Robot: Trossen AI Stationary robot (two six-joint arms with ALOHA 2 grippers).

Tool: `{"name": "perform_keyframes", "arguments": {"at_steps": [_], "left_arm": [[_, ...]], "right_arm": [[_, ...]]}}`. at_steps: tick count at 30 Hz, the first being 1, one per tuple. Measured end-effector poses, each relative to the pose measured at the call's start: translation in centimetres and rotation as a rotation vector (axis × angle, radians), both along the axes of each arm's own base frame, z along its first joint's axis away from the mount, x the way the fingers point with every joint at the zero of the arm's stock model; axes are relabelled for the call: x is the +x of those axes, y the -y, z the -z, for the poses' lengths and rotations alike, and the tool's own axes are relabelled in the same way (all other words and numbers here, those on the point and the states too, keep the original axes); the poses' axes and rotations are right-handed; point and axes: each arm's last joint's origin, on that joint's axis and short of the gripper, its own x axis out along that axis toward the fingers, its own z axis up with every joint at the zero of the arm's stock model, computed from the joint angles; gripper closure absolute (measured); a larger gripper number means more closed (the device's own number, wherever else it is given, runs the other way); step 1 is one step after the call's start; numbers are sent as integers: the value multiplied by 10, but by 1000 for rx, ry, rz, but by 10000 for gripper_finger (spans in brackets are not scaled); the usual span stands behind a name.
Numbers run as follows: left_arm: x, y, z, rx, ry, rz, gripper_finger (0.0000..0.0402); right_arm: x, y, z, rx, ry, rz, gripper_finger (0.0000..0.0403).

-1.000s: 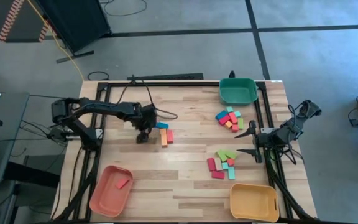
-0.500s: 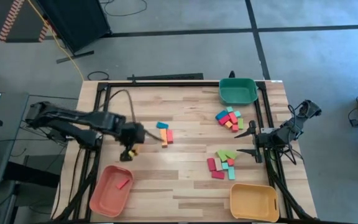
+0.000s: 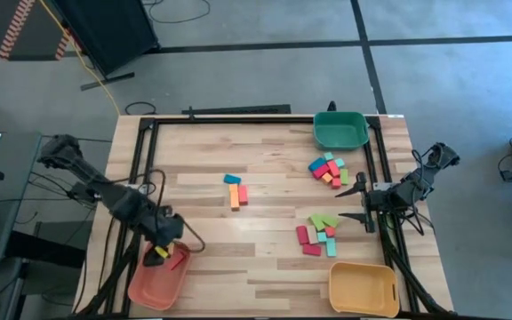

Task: Sort blocks by size
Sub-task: Put the medium yellow rectangular block into the orange bin

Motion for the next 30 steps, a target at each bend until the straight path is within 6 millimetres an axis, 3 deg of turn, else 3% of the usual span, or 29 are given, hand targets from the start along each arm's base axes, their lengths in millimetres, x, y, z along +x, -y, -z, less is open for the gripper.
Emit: {"name": "perform_keyframes", "arguments": {"at_steps": [9,21,30], "left_arm": [[-6,22,6,-95,47,-17,122],[-12,28,28,-121,46,-21,121],[-16,26,36,-92,29,-11,95]], "right_arm": [[0,0,0,0,0,0,112],[0,0,0,0,0,0,112],[0,0,0,0,0,0,112]]}}
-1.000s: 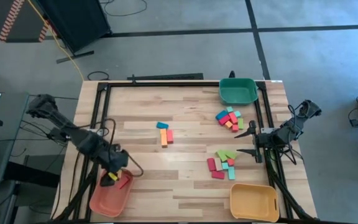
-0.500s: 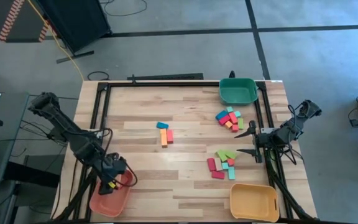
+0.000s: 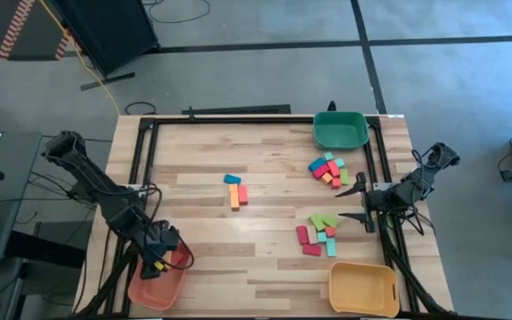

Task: Sort blocks by size
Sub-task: Put the medium yellow rectangular block into the orange bin, then put the medium red rectangular block into the orange bin

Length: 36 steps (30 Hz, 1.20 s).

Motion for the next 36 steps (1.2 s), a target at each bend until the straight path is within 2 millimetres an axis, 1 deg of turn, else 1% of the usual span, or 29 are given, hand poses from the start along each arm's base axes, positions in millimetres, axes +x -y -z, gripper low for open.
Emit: {"name": "perform_keyframes", "arguments": {"at_steps": [8,13,16,20,23,26,30,36], "left_arm": [[0,0,0,12,12,18,89],[0,0,0,11,11,15,88],[1,0,-3,6,23,24,88],[1,1,-11,-7,51,46,88],[1,1,-20,-21,76,58,88],[0,0,-26,-30,96,67,88],[3,-3,-33,-19,143,85,88],[13,-10,-41,30,223,106,88]], "right_arm": [[0,0,0,-9,1,-1,112],[1,0,-3,-157,39,-11,112],[1,0,-3,-186,41,-14,112],[1,0,-4,-179,49,-13,112],[1,0,-9,-150,89,-5,112],[1,1,-17,-78,161,12,112],[1,2,-28,120,244,37,112],[6,6,-37,185,324,117,112]]}}
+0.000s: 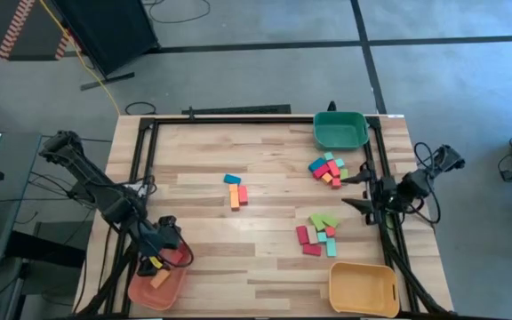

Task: Sort blocks by size
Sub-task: Put the medium red rectangular block into the orange bin

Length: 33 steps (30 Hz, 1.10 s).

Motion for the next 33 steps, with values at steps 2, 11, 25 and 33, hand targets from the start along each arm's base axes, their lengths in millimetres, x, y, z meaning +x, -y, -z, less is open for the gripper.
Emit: {"name": "perform_keyframes", "arguments": {"at_steps": [2,11,25,33], "left_arm": [[4,-4,-2,27,30,4,88],[24,-23,-7,154,187,1,88],[48,-53,-14,261,334,-37,88],[59,-59,-1,282,374,-61,88]], "right_arm": [[4,0,-1,15,-1,22,112],[34,-7,2,-44,-30,-32,112],[114,-37,-6,-172,-509,-93,112],[154,-65,-10,-195,-810,-209,112]]}}
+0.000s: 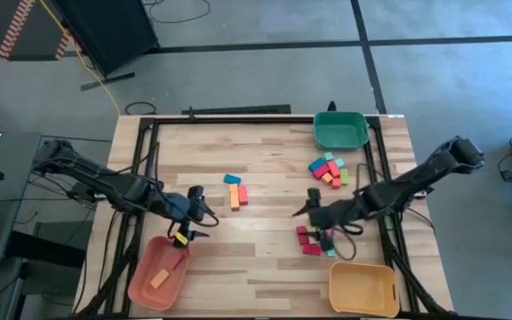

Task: Sort blocks by size
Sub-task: Put the medium red rectangular block into the orange bin

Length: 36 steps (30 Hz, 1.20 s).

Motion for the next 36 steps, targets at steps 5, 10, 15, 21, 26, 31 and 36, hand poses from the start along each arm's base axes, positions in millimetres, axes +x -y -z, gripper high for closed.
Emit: {"name": "perform_keyframes", "arguments": {"at_steps": [5,10,15,21,26,31,36], "left_arm": [[11,4,14,47,-45,26,88],[25,9,28,92,-63,61,88],[36,13,41,139,-74,102,88],[47,13,50,161,-61,113,88],[53,9,52,169,-45,105,88],[55,5,51,182,-28,105,88],[56,1,50,196,-25,104,88]], "right_arm": [[12,-17,6,-38,-181,-8,112],[18,-26,20,-25,-370,25,112],[26,-39,31,-14,-453,0,112],[34,-44,53,-52,-572,-1,112],[45,-38,70,-79,-646,42,125],[51,-30,68,-85,-675,73,168],[46,-21,68,-107,-738,101,235]]}}
